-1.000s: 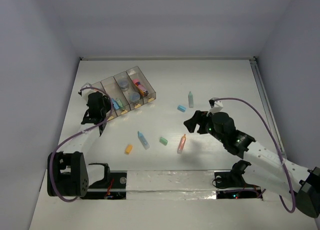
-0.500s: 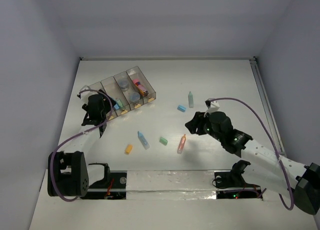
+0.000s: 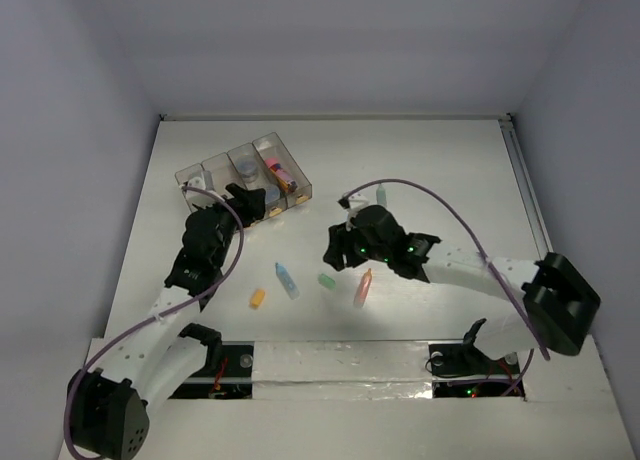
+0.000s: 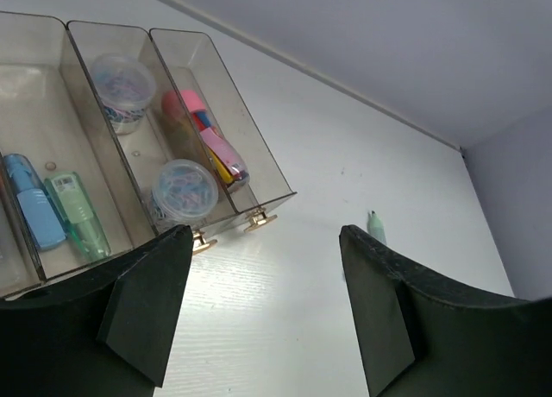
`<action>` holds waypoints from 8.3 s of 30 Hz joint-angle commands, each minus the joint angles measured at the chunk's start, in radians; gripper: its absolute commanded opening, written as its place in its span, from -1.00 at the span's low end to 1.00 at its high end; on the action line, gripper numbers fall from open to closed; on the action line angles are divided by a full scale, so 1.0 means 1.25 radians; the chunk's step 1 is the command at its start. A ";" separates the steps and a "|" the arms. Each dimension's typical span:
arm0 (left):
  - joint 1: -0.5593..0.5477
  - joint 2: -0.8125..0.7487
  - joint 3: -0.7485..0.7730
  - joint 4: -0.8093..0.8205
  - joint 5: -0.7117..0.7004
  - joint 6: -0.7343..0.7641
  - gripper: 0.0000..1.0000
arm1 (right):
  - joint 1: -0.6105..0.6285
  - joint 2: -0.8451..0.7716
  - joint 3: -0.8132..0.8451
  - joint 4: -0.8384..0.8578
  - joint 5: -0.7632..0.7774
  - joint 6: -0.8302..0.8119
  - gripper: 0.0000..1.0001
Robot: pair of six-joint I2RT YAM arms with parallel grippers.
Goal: Sort the stationery into containers
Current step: Pick up the pen from the center of the board, then close the pen cap on the pen.
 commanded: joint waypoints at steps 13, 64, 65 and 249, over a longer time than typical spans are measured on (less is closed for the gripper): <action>0.000 -0.390 -0.142 -0.081 -0.008 -0.036 0.27 | 0.179 0.454 0.423 -0.146 0.082 -0.103 0.35; -0.279 0.034 -0.176 0.285 0.173 -0.039 -0.03 | 0.096 0.138 0.249 0.152 0.287 0.113 -0.94; -0.279 0.040 -0.175 0.288 0.173 -0.039 -0.04 | 0.096 0.134 0.244 0.162 0.284 0.113 -0.94; -0.279 0.072 -0.117 0.152 0.003 0.180 -1.00 | 0.029 0.257 0.121 0.411 -0.050 0.334 -0.97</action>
